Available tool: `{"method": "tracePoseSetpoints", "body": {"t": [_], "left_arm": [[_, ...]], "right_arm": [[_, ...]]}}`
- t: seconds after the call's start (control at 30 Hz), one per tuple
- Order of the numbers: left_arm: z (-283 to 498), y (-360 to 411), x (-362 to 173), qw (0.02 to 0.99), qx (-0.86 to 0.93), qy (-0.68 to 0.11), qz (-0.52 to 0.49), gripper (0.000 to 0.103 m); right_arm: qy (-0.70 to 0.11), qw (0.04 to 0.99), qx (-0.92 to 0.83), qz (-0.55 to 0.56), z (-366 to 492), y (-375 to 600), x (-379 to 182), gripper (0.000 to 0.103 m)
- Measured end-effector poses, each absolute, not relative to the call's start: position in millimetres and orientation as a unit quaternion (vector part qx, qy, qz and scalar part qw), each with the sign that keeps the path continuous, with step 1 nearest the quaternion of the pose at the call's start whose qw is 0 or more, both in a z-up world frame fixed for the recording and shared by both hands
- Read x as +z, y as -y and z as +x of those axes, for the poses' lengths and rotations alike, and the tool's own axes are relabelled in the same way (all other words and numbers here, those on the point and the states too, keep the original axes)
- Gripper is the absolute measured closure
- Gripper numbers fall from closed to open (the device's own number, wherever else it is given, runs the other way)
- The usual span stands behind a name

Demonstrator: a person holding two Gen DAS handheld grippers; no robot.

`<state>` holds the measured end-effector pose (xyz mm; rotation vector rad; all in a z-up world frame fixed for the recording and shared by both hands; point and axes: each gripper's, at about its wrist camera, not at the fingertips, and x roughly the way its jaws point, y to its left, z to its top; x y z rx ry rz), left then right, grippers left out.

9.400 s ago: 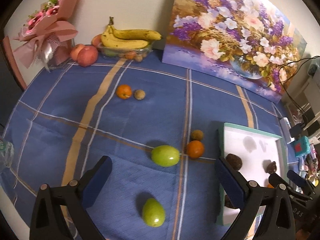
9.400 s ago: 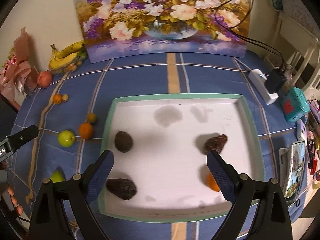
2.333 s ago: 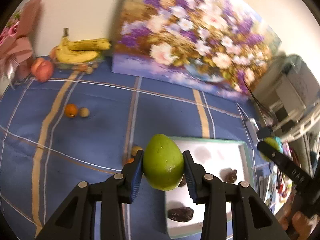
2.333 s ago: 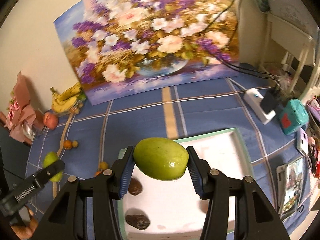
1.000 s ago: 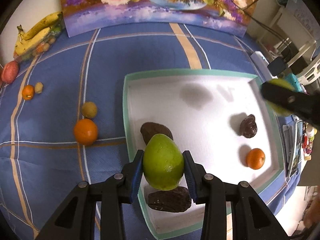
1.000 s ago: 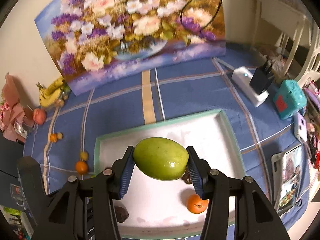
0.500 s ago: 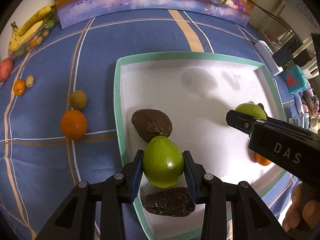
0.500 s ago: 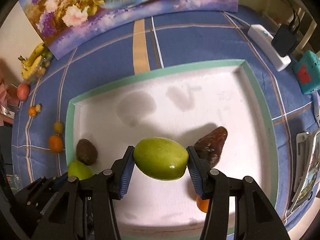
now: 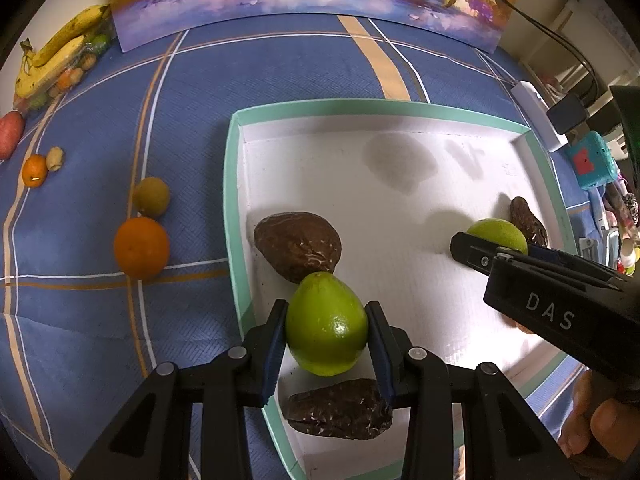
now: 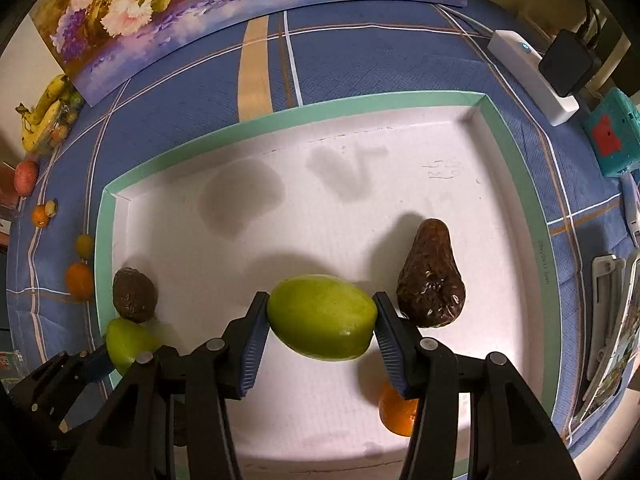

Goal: Organize fruits
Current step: 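Open the left tool to drop its pear while the right tool releases its pear, then withdraw both open tools from the tray toward the mandarin and small fruit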

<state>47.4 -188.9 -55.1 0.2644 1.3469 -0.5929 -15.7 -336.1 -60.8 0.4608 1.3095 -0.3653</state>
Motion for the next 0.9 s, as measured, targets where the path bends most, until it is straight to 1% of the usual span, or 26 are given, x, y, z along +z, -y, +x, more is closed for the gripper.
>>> {"method": "tracePoseSetpoints", "body": {"t": [0.5,0.57,0.63,0.9], "left_arm": [[48.3,187.8,-54.5,0.729,-0.270,-0.618,0.116,0.060],[48.1,187.7,-50.8,0.731,-0.275,-0.615,0.113,0.052],[47.7,187.8,-46.5,0.732,-0.277,-0.613,0.112,0.048],[45.2,186.8,-23.8,0.743,-0.290,-0.593,0.114,0.048]], "right_arm": [[-0.600,0.754,-0.168,0.207,-8.9,332.2,-62.3,0.049],[-0.600,0.754,-0.167,0.207,-8.5,332.0,-62.2,0.049],[-0.600,0.754,-0.167,0.209,-7.7,332.2,-62.3,0.049],[-0.591,0.763,-0.171,0.199,-8.4,331.9,-44.9,0.049]]}}
